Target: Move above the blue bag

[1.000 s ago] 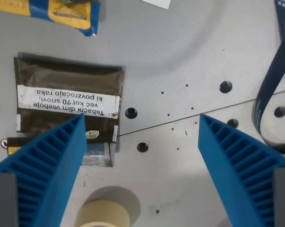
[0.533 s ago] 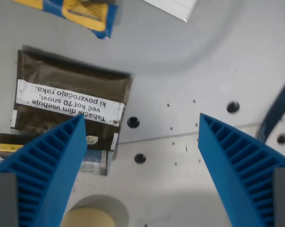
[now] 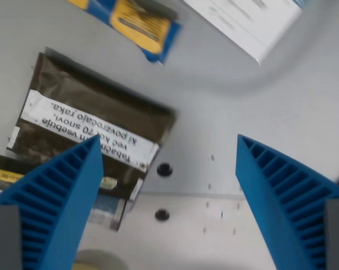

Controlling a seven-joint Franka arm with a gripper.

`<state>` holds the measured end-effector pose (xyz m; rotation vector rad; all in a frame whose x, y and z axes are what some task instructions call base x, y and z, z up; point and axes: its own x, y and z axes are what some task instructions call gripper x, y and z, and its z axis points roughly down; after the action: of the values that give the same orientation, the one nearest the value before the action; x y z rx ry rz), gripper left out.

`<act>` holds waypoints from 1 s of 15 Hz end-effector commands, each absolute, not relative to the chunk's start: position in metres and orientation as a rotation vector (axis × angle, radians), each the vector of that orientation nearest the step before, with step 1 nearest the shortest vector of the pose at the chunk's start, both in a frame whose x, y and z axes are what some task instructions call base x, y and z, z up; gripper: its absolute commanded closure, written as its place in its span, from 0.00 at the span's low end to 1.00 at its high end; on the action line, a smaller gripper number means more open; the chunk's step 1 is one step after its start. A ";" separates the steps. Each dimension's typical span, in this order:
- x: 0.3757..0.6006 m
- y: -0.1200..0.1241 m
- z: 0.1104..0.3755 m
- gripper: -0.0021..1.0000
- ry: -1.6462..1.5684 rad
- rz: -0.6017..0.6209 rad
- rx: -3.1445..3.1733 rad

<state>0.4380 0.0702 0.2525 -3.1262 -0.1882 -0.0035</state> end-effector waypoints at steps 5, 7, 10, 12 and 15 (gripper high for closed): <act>0.467 0.093 0.222 0.00 -0.938 0.050 -2.958; 0.473 0.098 0.212 0.00 -1.036 0.041 -2.925; 0.482 0.106 0.197 0.00 -1.182 0.033 -2.872; 0.487 0.110 0.188 0.00 -1.278 0.031 -2.834; 0.495 0.116 0.176 0.00 -1.390 0.029 -2.786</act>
<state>0.4873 0.1137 0.1776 -2.9579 -0.9289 0.0106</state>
